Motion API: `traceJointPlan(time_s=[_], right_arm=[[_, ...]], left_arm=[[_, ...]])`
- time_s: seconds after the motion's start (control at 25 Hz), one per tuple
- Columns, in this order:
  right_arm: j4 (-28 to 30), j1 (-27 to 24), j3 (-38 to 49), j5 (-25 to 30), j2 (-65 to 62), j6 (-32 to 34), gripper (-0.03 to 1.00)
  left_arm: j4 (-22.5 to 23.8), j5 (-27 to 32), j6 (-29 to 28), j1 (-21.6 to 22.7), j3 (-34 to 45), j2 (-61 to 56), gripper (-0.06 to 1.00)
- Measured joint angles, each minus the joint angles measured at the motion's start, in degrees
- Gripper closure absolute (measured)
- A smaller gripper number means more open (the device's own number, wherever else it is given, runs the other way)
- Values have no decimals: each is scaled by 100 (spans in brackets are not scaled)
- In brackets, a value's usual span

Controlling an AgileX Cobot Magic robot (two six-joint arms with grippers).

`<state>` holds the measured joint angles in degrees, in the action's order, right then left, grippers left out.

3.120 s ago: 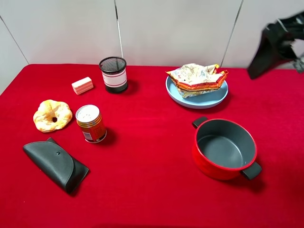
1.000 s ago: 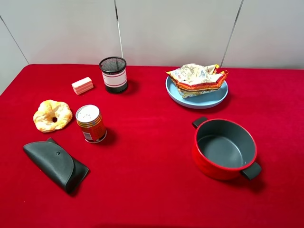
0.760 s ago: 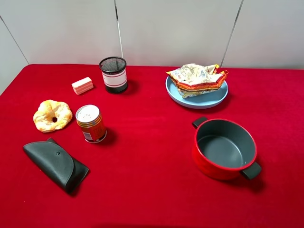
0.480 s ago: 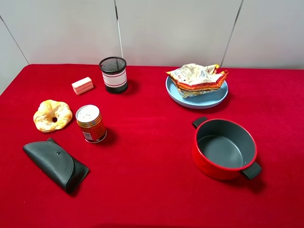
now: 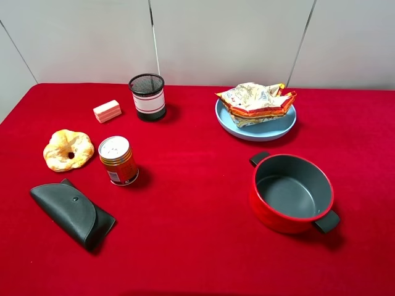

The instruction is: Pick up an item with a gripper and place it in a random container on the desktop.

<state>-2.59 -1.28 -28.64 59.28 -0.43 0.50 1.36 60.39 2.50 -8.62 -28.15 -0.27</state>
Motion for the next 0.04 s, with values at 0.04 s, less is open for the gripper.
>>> traceJointPlan(time_s=[0.04], right_arm=[[0,0,0,0,0,0,28]], left_arm=[[0,0,0,0,0,0,-5]])
